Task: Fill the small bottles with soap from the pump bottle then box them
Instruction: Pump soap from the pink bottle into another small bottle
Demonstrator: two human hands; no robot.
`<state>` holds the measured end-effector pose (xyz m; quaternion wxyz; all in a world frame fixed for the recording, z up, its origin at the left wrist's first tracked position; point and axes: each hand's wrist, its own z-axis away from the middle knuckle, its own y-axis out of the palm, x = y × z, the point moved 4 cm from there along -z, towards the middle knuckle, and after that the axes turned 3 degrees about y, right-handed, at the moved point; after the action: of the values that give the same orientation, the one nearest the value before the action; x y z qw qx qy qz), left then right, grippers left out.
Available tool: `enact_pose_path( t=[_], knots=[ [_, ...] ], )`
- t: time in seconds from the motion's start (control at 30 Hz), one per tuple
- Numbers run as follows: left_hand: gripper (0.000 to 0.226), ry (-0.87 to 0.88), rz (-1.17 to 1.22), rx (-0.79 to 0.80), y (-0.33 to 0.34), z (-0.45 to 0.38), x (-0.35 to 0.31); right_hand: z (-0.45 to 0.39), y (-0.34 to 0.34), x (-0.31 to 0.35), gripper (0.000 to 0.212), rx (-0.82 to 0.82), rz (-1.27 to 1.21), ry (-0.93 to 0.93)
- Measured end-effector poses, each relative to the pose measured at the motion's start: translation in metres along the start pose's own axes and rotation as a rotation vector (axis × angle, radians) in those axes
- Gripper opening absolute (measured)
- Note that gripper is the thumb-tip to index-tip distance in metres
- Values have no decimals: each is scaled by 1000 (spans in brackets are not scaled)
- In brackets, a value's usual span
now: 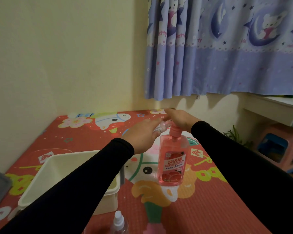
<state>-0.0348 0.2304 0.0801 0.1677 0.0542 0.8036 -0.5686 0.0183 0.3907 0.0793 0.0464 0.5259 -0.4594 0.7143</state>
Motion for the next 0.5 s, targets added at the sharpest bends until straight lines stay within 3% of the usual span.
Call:
enact_pose_path(
  t=[0.2, 0.5],
  knots=[
    [48, -27, -45, -2, -9, -5, -2, 0, -12, 10, 55, -10, 44, 6],
    [47, -6, 5, -2, 0, -1, 0, 1, -1, 0, 51, -12, 2, 27]
  ],
)
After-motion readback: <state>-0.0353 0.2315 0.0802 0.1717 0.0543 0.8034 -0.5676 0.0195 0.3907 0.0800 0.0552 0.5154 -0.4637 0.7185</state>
